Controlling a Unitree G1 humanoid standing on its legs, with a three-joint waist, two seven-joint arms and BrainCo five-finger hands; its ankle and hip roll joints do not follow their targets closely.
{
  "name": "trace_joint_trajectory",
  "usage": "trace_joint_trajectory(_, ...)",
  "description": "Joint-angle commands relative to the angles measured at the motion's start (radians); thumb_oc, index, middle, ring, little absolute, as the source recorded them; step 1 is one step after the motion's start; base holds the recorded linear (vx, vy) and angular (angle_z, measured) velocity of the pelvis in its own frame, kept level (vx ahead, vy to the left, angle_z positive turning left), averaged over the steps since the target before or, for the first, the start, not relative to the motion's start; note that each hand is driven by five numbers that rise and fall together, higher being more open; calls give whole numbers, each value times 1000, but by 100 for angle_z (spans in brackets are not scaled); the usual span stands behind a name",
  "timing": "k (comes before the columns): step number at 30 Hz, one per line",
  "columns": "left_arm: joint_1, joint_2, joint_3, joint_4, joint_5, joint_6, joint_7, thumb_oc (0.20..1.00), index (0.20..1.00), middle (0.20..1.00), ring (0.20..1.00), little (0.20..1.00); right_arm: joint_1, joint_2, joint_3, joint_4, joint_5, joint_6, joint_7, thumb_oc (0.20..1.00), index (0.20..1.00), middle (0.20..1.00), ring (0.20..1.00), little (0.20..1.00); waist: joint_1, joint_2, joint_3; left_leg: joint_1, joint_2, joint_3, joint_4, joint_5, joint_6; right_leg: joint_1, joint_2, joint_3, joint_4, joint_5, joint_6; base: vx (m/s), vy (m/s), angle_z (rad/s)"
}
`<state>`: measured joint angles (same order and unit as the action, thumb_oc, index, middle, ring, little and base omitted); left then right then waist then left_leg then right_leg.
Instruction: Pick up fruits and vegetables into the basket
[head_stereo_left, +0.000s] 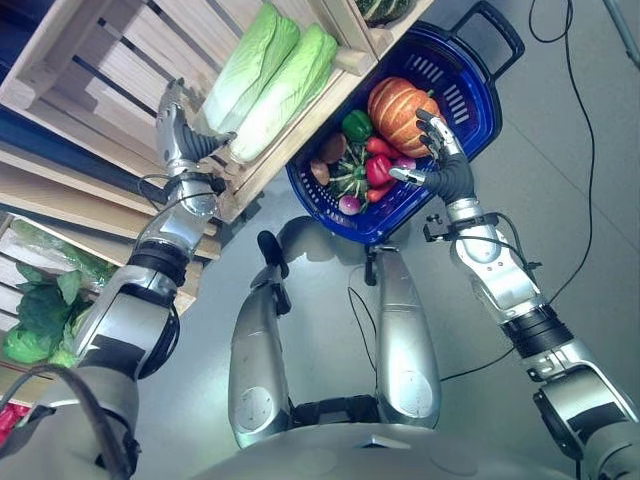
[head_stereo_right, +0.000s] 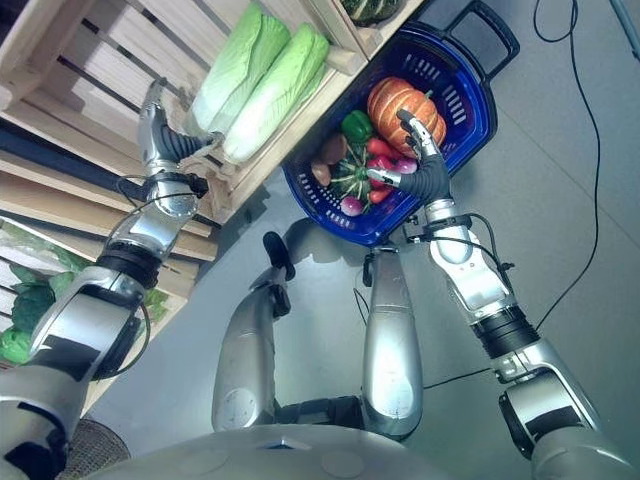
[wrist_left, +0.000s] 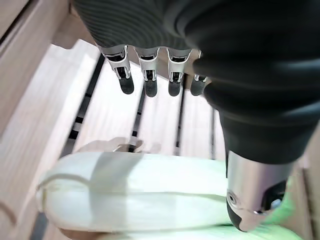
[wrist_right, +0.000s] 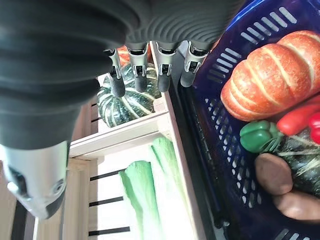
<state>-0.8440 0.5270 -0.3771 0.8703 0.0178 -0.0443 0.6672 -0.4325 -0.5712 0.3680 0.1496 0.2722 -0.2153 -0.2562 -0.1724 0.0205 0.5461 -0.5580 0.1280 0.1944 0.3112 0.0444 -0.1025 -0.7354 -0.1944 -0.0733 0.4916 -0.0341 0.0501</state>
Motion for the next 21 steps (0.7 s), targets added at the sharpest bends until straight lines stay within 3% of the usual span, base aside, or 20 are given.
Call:
trace_joint_trajectory(1, -44, 76, 66, 63, -42, 28, 30, 1000, 1000, 1000, 1000, 1000, 3, -9, -8, -97, 0, -25, 5, 1000, 1000, 1000, 1000, 1000, -23, -20, -26, -82, 4, 45, 122, -54, -2, -13, 53, -15, 46, -42, 12, 6, 32, -5)
trace_joint_trajectory(9, -101, 113, 59, 132, -77, 97, -25, 1000, 1000, 1000, 1000, 1000, -1, -23, -27, -128, 22, -7, 18, 1000, 1000, 1000, 1000, 1000, -47, -17, -26, -127, 6, 54, 138, -58, -4, -64, 64, 6, 56, -40, 12, 17, 32, -3)
trace_joint_trajectory(17, -132, 111, 21, 171, -146, 115, -153, 1000, 1000, 1000, 1000, 1000, -14, -31, -33, -135, 41, 6, 44, 1000, 1000, 1000, 1000, 1000, -70, -10, -26, -148, 10, 68, 154, -70, -2, -98, 69, 27, 69, -42, 14, 36, 41, -8)
trace_joint_trajectory(18, -125, 105, 16, 171, -142, 114, -156, 1000, 1000, 1000, 1000, 1000, -6, -29, -32, -135, 39, 6, 46, 1000, 1000, 1000, 1000, 1000, -72, -10, -26, -133, 9, 59, 166, -99, -12, -82, 69, 31, 81, -71, 21, 92, 34, -3)
trace_joint_trajectory(21, -122, 93, 2, 166, -146, 117, -186, 1000, 1000, 1000, 1000, 1000, -6, -26, -32, -135, 40, 11, 50, 1000, 1000, 1000, 1000, 1000, -77, -10, -26, -132, 11, 64, 165, -100, -12, -84, 69, 35, 76, -69, 23, 43, 20, -7)
